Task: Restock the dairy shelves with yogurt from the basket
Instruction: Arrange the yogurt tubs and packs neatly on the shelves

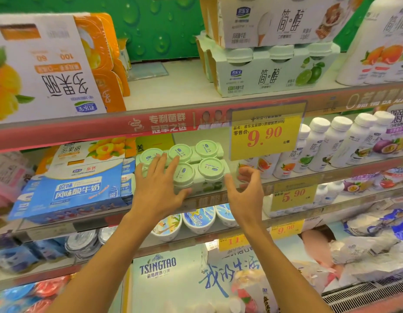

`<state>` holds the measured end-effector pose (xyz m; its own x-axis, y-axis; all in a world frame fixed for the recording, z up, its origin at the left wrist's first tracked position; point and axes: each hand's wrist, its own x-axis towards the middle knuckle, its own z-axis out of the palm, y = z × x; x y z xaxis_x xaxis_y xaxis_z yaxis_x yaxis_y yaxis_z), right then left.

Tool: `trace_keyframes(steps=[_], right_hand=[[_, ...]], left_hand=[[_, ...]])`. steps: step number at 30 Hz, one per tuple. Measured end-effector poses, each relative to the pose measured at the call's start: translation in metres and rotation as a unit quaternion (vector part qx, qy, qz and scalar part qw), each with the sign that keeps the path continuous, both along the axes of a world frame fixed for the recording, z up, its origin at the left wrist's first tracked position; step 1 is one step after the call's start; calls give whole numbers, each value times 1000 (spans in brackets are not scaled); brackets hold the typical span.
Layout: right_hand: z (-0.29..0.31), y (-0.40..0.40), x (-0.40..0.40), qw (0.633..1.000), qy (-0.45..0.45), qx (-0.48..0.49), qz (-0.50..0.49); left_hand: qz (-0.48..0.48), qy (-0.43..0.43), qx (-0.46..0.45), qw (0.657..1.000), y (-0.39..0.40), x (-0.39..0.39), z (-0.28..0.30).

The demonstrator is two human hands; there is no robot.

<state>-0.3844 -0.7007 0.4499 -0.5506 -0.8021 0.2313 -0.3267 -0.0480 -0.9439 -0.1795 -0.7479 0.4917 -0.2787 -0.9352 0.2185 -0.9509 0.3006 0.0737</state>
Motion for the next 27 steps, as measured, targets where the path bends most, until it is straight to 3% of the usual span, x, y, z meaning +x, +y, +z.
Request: trace_keyframes(steps=[6, 27], right_hand=[[9, -17, 12, 992, 22, 71, 102], [20, -5, 5, 986, 99, 106, 82]], left_hand=[[5, 1, 58, 998, -8, 38, -1], [-9, 47, 51, 998, 1, 30, -5]])
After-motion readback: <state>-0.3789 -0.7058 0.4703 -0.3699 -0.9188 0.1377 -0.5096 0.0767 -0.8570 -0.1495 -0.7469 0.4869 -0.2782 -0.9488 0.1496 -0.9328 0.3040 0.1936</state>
